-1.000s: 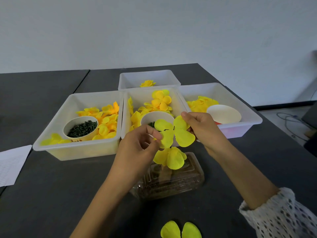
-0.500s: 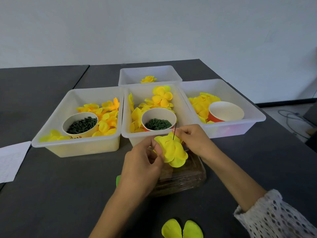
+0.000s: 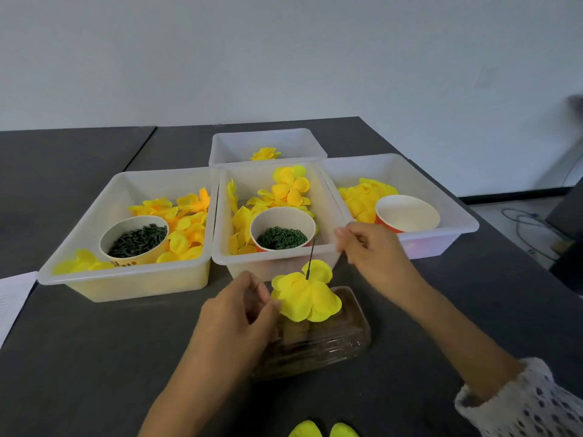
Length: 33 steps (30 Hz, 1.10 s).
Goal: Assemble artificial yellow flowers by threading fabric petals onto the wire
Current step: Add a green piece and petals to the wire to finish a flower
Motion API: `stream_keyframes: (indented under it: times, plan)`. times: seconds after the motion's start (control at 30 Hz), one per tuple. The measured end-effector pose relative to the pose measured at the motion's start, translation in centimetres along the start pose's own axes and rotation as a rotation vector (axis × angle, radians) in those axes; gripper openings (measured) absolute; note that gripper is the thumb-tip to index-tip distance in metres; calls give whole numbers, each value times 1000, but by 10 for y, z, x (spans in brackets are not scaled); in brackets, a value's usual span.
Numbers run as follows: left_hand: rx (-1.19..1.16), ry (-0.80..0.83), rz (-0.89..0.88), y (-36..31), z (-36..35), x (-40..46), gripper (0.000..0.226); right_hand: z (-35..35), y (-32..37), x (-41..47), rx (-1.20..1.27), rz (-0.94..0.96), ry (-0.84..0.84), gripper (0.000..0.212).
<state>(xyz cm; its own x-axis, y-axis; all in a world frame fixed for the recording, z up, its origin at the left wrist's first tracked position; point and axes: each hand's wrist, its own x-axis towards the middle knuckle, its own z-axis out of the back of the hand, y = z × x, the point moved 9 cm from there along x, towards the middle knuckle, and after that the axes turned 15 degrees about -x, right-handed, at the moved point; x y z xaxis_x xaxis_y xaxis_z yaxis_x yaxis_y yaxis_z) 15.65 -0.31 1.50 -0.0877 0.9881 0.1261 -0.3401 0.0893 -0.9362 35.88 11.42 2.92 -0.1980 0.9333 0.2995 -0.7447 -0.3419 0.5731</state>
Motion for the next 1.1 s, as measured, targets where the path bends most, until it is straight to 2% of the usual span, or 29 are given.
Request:
stream_keyframes:
  times: [0.1,0.2,0.27,0.37,0.43,0.5,0.63,0.73,0.8,0.93,1.0,1.1]
  plan:
    - [-34,-107,-41,-4,24,1,16,49,-24,41,23,-89,-184,27]
    - [-138,-184,-48,-6,42,10,14,72,-46,97,-291,-101,-212,20]
    - [-197,-211,-52,-8,48,17,14,55,-69,134,-451,-95,-47,19]
    - [-248,-202,-55,-10,46,27,11,7,-105,164,-789,-93,343,48]
    - [-248,-190,-74,-12,42,33,10,-12,-122,171,-931,-133,462,55]
    - [-248,-176,-90,-13,40,38,11,-23,-132,176,-986,-149,494,47]
    - [-261,-174,-102,-15,44,42,14,-16,-128,184,-878,-153,449,42]
    - [-287,-175,-128,-20,48,43,15,15,-101,192,-744,-58,388,15]
    - [-307,-169,-141,-24,47,43,15,44,-79,191,-590,-41,327,31]
    - [-353,-143,-157,-33,39,42,17,92,-30,172,-308,-17,223,25]
    - [-374,-127,-161,-40,33,40,19,103,-6,157,-177,23,216,25]
    - [-370,-101,-184,-53,23,38,21,103,26,123,146,37,289,28]
